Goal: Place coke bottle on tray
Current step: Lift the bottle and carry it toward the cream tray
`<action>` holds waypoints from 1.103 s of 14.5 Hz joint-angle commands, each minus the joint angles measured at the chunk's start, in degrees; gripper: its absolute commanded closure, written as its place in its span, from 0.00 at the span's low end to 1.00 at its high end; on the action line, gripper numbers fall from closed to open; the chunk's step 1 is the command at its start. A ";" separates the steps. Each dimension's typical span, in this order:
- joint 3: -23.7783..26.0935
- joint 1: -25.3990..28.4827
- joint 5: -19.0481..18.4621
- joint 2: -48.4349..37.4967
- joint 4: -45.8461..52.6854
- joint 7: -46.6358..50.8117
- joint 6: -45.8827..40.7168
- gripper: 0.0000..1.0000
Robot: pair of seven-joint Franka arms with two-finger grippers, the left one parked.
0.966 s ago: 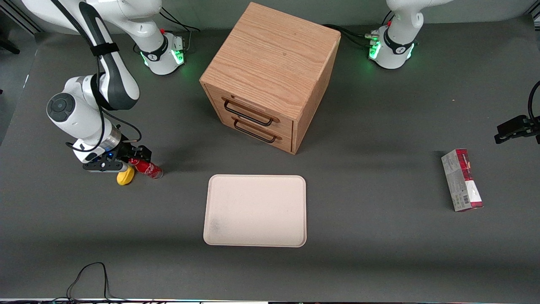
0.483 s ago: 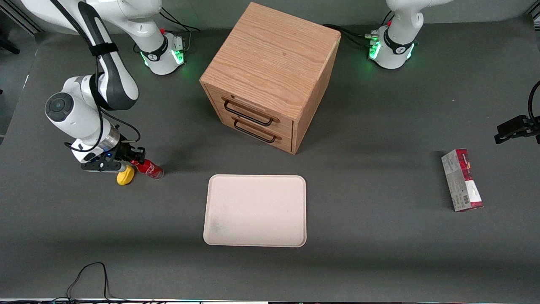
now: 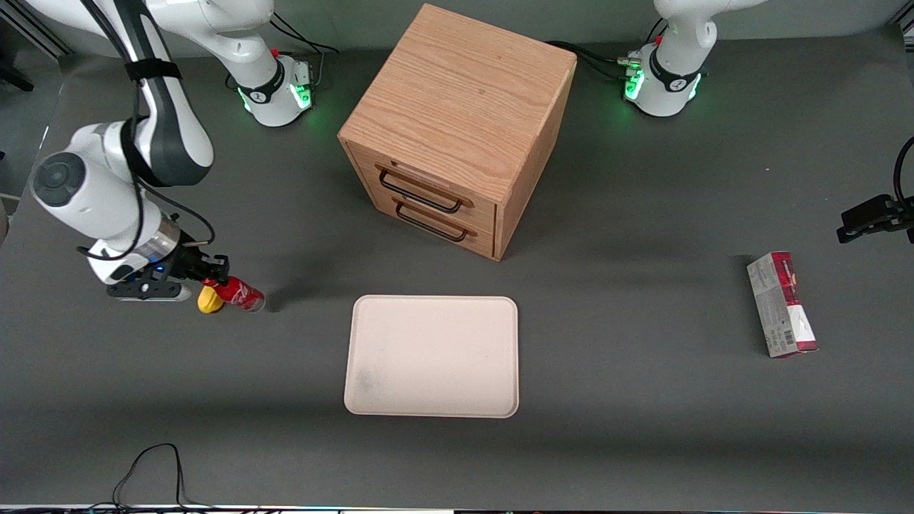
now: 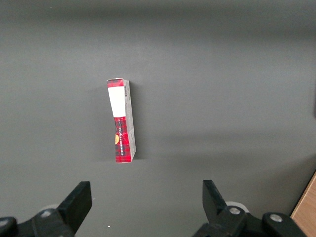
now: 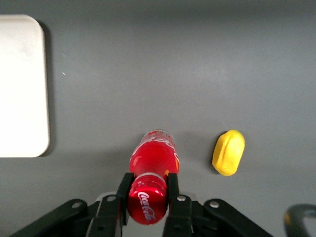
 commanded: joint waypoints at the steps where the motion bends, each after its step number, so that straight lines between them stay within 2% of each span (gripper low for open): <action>1: 0.35 -0.28 0.94 0.65 11.06 2.11 -10.00 1.00; 4: 1.40 -0.10 1.03 3.19 25.11 3.43 -22.30 1.00; 8: 6.83 0.42 0.24 11.61 44.01 11.76 -33.39 1.00; 10: 10.27 1.65 -2.99 16.36 50.53 15.46 -34.29 1.00; 12: 13.17 3.31 -4.59 22.33 56.16 19.76 -33.42 1.00; 14: 13.80 5.60 -5.03 27.96 60.48 22.50 -30.88 1.00; 16: 13.89 7.80 -7.22 31.14 60.49 24.08 -26.32 1.00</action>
